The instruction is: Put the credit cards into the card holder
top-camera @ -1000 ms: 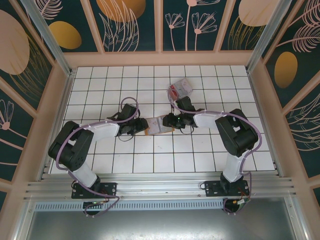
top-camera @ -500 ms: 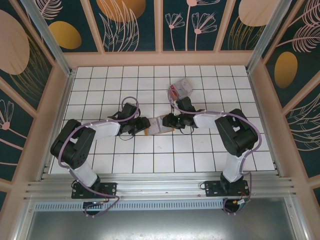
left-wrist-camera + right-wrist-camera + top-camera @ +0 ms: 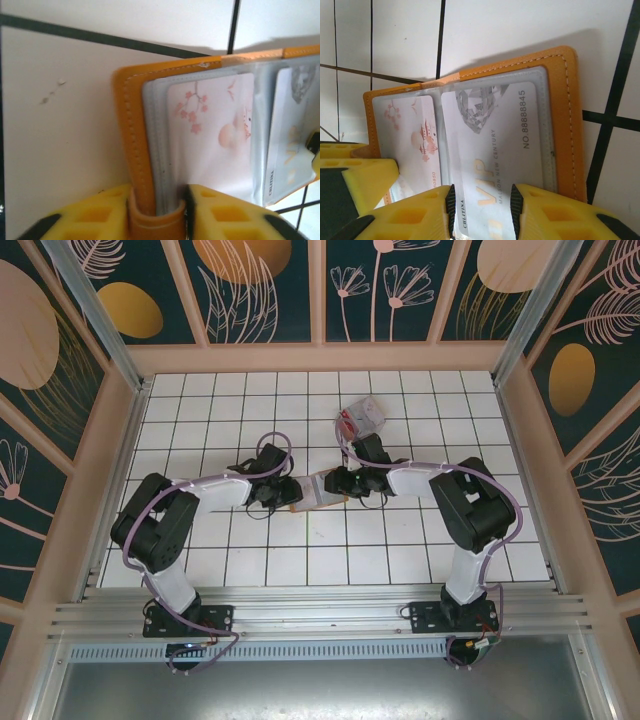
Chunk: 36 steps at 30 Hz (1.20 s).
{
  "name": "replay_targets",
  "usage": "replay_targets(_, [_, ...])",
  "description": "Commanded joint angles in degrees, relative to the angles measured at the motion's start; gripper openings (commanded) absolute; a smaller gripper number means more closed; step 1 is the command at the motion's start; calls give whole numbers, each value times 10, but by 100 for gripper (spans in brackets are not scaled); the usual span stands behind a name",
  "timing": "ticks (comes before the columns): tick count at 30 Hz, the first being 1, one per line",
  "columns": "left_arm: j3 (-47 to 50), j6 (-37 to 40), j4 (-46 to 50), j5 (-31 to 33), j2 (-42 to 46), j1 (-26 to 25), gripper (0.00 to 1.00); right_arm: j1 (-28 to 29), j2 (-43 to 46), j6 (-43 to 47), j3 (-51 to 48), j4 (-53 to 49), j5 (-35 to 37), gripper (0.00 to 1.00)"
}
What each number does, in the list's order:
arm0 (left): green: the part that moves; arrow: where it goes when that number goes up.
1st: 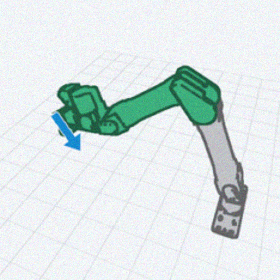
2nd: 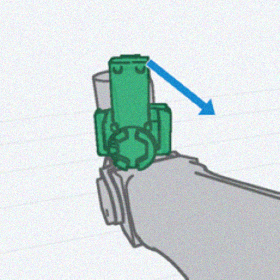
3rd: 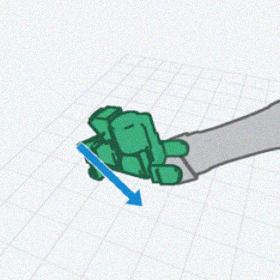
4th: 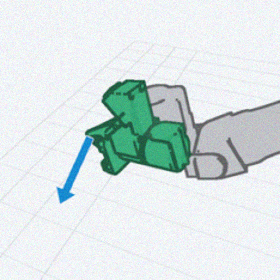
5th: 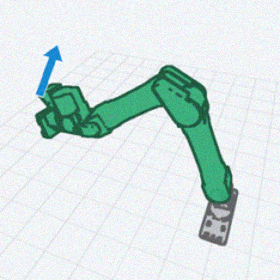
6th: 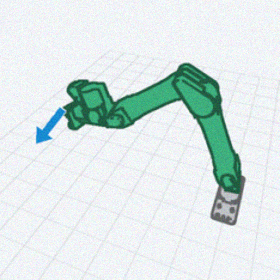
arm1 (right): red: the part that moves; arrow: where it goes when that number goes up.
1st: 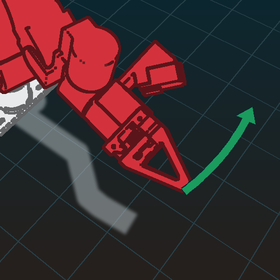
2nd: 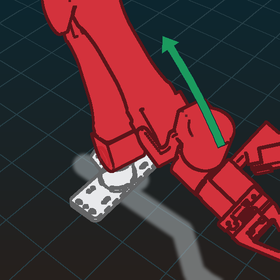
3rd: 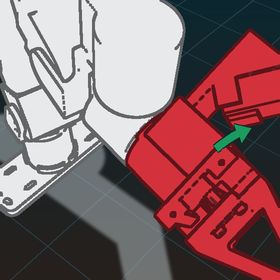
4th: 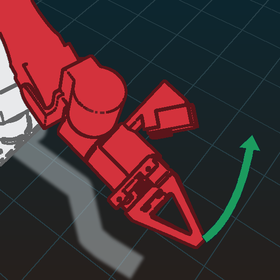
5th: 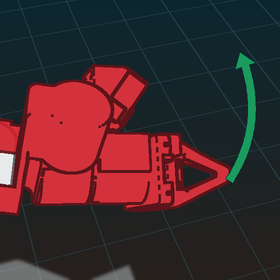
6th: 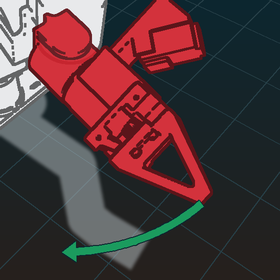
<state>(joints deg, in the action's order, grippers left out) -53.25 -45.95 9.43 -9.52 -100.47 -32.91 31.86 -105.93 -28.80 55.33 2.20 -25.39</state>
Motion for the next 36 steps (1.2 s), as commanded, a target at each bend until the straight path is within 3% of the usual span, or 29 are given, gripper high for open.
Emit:
replay_targets(1, [-15,9,30,11,-2,-2,13,1,-22,6,-10,-18,8,38])
replay_targets(4, [-21,10,28,7,11,-2,3,1,-26,6,-10,-19,10,38])
replay_targets(13, [-57,19,6,-35,70,-2,13,0,-38,8,-8,-22,9,38])
replay_targets(16, [-51,13,-17,-65,60,-2,11,0,-38,8,-6,-22,8,38])
replay_targets(20, [-36,-2,-56,-92,53,-2,0,0,-40,10,-7,-23,8,38])
replay_targets(32, [-50,-32,-108,-155,35,-2,0,-1,-56,6,-12,-10,-14,39])
replay_targets(36, [-56,-16,-78,-117,26,-2,0,-2,-50,3,-21,-5,-22,39])
